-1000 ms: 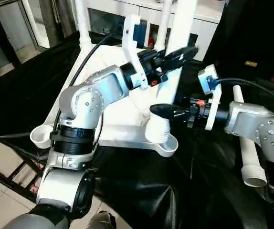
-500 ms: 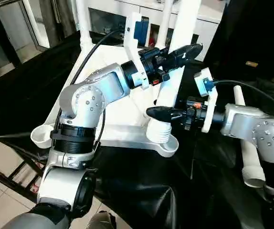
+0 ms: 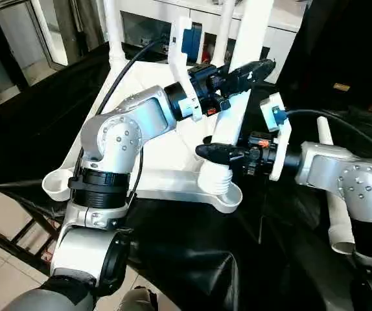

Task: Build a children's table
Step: Pick table leg

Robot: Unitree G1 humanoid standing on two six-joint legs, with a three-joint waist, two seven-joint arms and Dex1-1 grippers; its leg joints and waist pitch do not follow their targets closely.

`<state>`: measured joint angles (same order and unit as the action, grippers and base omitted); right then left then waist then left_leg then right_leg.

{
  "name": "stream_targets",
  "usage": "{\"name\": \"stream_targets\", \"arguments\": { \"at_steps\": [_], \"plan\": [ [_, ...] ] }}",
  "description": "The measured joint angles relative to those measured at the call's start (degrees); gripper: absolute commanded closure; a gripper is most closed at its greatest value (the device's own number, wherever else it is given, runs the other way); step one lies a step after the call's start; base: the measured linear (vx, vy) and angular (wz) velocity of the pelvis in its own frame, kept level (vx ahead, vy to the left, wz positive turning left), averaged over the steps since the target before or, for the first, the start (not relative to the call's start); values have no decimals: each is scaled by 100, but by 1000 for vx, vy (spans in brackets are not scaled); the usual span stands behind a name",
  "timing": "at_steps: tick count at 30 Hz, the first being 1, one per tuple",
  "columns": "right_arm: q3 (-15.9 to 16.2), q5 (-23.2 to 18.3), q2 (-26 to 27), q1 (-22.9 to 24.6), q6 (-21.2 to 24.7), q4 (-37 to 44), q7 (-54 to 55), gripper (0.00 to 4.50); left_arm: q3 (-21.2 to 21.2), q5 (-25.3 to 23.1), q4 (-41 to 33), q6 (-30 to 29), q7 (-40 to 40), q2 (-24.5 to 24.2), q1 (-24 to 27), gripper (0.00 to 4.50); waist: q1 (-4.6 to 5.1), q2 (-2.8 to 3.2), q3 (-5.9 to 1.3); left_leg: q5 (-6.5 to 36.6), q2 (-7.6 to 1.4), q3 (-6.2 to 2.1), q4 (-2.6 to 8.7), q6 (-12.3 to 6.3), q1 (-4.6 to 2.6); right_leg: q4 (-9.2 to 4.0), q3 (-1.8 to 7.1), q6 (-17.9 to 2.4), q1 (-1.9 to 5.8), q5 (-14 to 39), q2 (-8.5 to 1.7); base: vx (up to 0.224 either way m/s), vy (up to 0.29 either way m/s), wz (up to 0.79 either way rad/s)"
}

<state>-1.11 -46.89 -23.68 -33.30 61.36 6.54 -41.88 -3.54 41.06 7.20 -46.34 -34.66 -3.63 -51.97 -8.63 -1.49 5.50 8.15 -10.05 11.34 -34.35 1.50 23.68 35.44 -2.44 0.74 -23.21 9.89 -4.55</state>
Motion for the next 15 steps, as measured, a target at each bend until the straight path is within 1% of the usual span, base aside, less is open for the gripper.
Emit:
{"name": "stream_targets", "arguments": {
  "at_steps": [9,10,14,15],
  "plan": [
    [2,19,23,3,-18,-3,14,259,7,-42,17,22,24,-12,-9,269,0,0,0,0,0,0,-3,0,-1,8,0,0,0,0,0,0,0,0],
    [1,24,28,7,-23,-5,19,259,5,-52,35,33,53,-3,-12,199,0,0,0,0,0,-1,-5,0,-1,10,0,0,0,0,-1,0,0,0],
    [-29,26,53,11,-48,-9,63,259,-138,-2,166,60,171,104,-43,193,-2,1,0,0,0,-1,-13,0,-1,19,0,0,0,0,-3,0,0,0],
    [-29,25,56,11,-64,-9,71,259,-158,16,173,78,159,107,-42,164,-3,1,0,0,0,-1,-13,0,-2,20,0,0,0,0,-3,0,0,0]
  ]
}}
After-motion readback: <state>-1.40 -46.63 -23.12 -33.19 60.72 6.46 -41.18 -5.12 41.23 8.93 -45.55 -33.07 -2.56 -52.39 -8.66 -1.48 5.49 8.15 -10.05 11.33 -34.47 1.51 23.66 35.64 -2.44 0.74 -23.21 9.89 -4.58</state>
